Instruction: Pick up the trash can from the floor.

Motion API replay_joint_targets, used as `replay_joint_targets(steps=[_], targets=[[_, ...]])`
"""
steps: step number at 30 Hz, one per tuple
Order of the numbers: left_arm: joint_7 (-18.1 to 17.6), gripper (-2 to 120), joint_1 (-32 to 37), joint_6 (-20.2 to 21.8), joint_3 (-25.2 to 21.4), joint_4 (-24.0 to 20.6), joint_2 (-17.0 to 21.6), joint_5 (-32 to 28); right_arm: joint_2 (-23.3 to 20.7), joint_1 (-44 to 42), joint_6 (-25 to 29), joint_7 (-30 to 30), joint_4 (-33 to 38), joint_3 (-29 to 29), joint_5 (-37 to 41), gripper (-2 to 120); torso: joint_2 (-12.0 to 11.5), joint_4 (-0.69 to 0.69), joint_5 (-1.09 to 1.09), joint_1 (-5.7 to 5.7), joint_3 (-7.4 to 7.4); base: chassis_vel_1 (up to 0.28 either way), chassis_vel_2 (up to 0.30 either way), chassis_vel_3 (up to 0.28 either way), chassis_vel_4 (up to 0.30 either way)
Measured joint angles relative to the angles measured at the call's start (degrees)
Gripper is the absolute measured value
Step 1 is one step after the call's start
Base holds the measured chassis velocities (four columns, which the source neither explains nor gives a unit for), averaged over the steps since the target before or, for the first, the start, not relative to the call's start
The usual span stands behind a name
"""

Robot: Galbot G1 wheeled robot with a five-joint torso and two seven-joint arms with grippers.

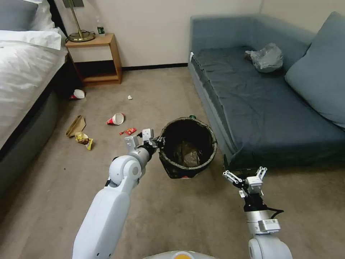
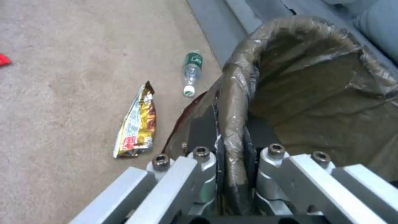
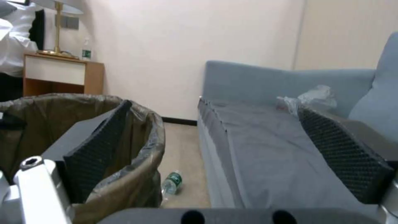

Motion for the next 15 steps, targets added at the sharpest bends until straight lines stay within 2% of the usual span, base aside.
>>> replay_joint_targets(steps=[15], targets=[[0.90, 6, -0.50, -0.93, 0.35, 1.10, -0.09, 0.36, -0.03, 0.26, -0.05, 0.00, -0.51, 0.27, 0.21, 98, 0.00, 0.01, 0.01, 0.00, 0.00, 0.000, 0.000, 0.000, 0.000]])
